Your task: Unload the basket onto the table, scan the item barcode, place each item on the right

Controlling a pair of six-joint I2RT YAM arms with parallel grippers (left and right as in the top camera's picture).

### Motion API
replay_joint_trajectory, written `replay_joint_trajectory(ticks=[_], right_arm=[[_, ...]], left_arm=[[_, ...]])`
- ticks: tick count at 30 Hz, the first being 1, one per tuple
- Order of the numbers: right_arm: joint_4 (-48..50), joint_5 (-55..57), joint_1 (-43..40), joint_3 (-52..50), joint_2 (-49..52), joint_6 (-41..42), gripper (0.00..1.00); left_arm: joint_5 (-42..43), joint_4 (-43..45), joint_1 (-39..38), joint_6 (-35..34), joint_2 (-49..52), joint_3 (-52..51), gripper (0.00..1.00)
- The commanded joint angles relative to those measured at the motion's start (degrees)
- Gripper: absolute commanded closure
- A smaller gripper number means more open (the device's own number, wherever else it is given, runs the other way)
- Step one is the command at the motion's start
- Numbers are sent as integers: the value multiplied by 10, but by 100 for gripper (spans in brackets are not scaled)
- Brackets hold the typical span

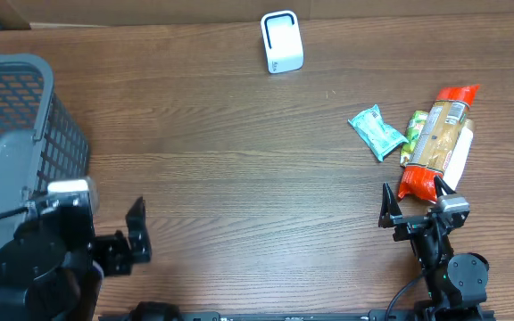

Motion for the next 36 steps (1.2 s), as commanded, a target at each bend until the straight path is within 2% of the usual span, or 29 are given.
replay_joint_trajectory(ticks=[1, 4, 5, 8, 12, 15, 18, 22, 26, 32, 36], right_arm=[[3, 5, 3, -6, -7, -2, 0], [3, 5, 3, -6, -7, -2, 0], [3, 5, 3, -6, -7, -2, 0], [3, 5, 3, -6, -7, -2, 0], [3, 5, 3, -6, -7, -2, 0], [3, 5, 3, -6, -7, -2, 0], [3, 5, 3, -6, -7, -2, 0], [3, 5, 3, -6, -7, -2, 0], [3, 5, 3, -6, -7, -2, 0], [3, 5, 3, -6, -7, -2, 0], [3, 5, 3, -6, -7, -2, 0]], left_arm=[[5, 97, 4, 14, -17, -72, 1], [37, 252, 5, 37, -57, -177, 0], [85, 376, 16, 72, -94, -265, 0], [144, 519, 42, 111, -144, -384, 1], [155, 657, 73, 112, -218, -531, 0], [155, 725, 89, 115, -261, -618, 1], [155, 765, 99, 124, -301, -689, 0], [155, 775, 100, 166, -360, -768, 0], [155, 775, 100, 198, -394, -810, 0], [155, 776, 100, 201, -424, -851, 0], [158, 738, 99, 198, -424, -862, 0]])
